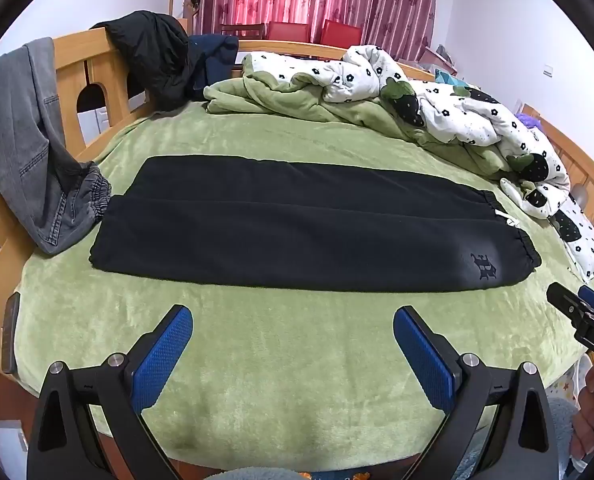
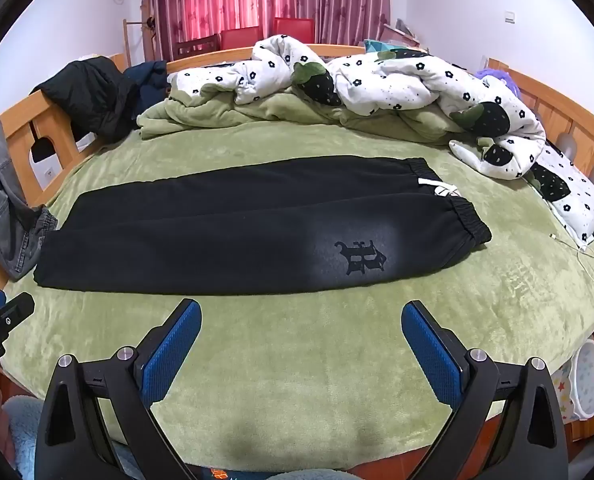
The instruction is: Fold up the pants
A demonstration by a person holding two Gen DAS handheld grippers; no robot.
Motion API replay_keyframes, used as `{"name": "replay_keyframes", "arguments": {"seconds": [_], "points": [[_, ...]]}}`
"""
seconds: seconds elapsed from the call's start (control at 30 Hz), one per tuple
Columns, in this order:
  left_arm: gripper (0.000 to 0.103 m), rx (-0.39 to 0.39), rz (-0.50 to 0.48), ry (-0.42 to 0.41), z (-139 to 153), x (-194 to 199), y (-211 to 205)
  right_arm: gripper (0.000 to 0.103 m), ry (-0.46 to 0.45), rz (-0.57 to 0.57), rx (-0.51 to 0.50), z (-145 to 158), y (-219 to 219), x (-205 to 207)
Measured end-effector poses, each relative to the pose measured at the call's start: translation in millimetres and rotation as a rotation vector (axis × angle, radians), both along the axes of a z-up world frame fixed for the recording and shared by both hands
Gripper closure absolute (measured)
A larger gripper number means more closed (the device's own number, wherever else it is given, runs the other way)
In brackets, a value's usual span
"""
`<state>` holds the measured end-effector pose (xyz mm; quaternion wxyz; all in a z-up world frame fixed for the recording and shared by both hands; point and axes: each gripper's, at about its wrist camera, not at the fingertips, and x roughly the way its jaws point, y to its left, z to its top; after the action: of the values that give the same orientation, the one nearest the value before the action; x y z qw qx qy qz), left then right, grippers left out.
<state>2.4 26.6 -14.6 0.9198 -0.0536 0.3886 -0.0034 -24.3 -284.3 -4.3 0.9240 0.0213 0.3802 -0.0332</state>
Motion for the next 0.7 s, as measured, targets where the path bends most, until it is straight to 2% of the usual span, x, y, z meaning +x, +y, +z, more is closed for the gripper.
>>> {"name": "replay_keyframes", "arguments": {"seconds": [0.7], "points": [[0.002,-0.001,-0.002,0.002,1.0,1.1,0.8,0.004,0.005,0.000,0.009,-0.1,-1.0,-0.1]]}}
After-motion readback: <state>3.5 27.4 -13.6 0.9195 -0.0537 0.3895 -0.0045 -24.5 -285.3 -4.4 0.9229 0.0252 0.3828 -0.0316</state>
